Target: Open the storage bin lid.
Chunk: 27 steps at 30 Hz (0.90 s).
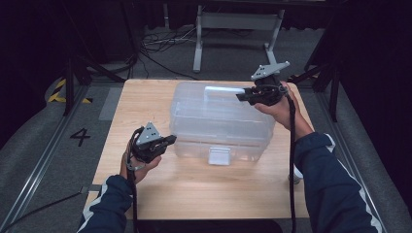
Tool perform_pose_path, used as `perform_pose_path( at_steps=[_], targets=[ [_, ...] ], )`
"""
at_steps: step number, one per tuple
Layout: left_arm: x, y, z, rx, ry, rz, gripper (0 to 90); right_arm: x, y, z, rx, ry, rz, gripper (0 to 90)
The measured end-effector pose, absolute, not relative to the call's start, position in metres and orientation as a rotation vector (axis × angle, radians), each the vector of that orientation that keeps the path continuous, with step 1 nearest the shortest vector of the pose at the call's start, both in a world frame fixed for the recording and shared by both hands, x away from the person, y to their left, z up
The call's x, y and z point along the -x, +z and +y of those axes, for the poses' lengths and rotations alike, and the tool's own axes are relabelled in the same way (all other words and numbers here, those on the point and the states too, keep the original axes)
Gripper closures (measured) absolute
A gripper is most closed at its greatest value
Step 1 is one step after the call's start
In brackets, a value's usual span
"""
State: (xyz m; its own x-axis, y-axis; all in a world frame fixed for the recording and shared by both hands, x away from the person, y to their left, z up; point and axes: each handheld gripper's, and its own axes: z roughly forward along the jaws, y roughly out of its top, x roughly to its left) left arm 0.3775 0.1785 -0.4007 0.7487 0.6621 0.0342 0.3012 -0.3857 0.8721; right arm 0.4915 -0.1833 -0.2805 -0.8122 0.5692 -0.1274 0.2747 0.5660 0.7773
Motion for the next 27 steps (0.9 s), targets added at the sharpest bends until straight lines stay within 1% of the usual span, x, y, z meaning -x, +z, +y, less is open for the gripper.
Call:
perform_pose_path(
  at_steps=[27],
  targets=[
    [-0.3805,-0.3945,0.1782,-1.953,0.503,0.702,90.0,-0.4954,-0.2754,-0.1813,-0.7,1.069,2.424,72.1]
  ],
)
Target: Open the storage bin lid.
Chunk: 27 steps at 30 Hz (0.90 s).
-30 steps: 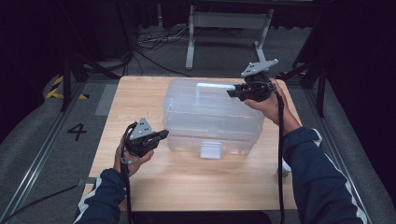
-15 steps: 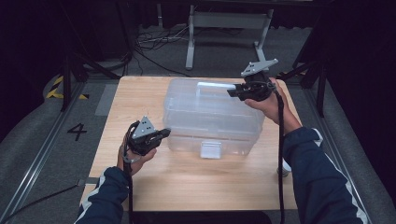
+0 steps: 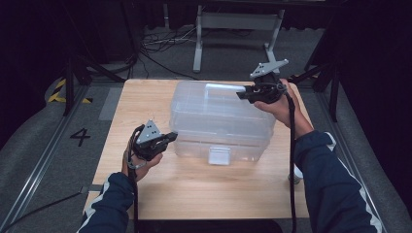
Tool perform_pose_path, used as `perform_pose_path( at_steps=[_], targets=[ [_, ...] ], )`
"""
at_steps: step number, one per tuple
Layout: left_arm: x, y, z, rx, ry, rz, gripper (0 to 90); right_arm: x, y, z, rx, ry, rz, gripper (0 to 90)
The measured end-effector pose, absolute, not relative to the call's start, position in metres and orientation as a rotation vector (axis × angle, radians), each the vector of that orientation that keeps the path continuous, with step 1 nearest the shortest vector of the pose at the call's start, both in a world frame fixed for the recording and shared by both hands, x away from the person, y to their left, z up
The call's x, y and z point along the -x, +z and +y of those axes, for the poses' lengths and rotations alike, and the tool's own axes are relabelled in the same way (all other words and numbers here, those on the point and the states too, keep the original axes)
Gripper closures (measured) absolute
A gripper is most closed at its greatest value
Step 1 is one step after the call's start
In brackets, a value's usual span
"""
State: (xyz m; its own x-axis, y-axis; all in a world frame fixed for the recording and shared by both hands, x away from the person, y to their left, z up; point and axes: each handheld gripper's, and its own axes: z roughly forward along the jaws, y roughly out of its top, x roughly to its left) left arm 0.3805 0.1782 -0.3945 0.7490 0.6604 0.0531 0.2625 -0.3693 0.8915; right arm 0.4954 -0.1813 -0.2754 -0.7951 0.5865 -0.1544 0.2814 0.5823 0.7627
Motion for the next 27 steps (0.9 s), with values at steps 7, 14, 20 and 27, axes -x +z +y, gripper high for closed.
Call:
perform_pose_path(
  at_steps=[7,14,20,27],
  targets=[
    [-0.381,-0.391,0.178,-1.944,0.506,0.692,90.0,-0.5,-0.271,-0.18,-0.703,1.051,2.435,71.6],
    [-0.383,-0.388,0.178,-1.933,0.511,0.683,90.0,-0.507,-0.267,-0.181,-0.711,1.043,2.46,71.5],
    [-0.386,-0.383,0.177,-1.915,0.513,0.68,90.0,-0.513,-0.263,-0.181,-0.711,1.031,2.467,70.7],
    [-0.387,-0.38,0.174,-1.915,0.514,0.668,90.0,-0.514,-0.259,-0.183,-0.699,1.045,2.451,69.8]
  ],
)
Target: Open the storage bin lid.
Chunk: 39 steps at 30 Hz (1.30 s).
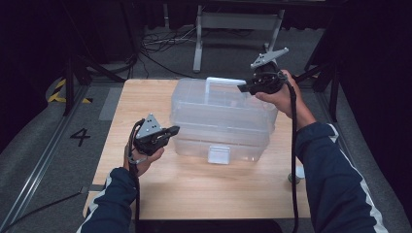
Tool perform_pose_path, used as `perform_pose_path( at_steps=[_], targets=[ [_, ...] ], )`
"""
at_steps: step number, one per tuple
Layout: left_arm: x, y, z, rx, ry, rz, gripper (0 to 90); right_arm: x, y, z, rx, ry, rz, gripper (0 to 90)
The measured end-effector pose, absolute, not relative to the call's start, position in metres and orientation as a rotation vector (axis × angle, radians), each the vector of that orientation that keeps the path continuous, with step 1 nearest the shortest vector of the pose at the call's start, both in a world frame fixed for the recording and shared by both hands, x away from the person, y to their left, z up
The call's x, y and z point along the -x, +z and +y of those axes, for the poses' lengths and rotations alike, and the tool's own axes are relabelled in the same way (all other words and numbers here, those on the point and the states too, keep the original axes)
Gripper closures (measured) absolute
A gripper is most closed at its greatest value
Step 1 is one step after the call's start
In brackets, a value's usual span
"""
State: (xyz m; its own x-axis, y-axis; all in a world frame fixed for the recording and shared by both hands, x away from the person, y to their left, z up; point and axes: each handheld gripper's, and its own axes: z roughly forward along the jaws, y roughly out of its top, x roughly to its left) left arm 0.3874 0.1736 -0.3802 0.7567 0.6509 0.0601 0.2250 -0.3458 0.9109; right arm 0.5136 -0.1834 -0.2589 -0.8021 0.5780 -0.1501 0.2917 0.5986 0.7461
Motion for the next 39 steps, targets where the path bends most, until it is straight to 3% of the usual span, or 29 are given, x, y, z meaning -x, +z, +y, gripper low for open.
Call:
perform_pose_path(
  at_steps=[12,24,39],
  targets=[
    [-0.389,-0.374,0.17,-1.917,0.518,0.654,90.0,-0.504,-0.254,-0.211,-0.734,1.1,2.369,52.3],
    [-0.389,-0.372,0.171,-1.911,0.524,0.653,90.0,-0.475,-0.258,-0.266,-0.768,1.204,2.239,47.9],
    [-0.391,-0.368,0.17,-1.921,0.535,0.648,90.0,-0.427,-0.315,-0.326,-0.809,1.206,2.144,39.2]
  ],
)
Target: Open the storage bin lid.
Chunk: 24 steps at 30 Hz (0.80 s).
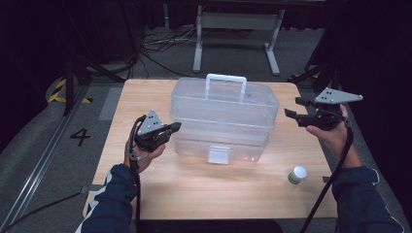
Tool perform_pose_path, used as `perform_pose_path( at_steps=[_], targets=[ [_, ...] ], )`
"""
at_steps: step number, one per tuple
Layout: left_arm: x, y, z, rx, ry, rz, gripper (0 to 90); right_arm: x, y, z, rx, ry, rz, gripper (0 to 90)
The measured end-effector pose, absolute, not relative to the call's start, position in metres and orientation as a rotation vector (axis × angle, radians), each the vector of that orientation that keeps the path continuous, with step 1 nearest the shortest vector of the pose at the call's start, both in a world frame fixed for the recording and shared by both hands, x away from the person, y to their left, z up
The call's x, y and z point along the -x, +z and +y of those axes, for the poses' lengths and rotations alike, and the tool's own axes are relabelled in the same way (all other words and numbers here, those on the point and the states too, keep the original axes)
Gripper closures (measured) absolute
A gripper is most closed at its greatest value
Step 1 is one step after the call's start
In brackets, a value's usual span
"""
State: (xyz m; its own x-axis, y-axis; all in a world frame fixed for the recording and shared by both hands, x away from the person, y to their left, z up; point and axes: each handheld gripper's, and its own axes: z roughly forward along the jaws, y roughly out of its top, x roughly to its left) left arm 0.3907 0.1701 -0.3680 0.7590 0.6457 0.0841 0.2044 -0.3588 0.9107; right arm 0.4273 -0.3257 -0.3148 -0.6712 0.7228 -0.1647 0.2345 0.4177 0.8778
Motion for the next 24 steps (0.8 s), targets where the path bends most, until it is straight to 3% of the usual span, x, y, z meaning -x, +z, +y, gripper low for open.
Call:
perform_pose_path(
  at_steps=[10,24],
  targets=[
    [-0.391,-0.366,0.169,-1.906,0.531,0.655,90.0,-0.407,-0.366,-0.32,-0.755,1.185,2.213,40.4],
    [-0.394,-0.364,0.167,-1.913,0.534,0.652,90.0,-0.401,-0.367,-0.295,-0.666,1.289,2.082,46.5]
  ],
)
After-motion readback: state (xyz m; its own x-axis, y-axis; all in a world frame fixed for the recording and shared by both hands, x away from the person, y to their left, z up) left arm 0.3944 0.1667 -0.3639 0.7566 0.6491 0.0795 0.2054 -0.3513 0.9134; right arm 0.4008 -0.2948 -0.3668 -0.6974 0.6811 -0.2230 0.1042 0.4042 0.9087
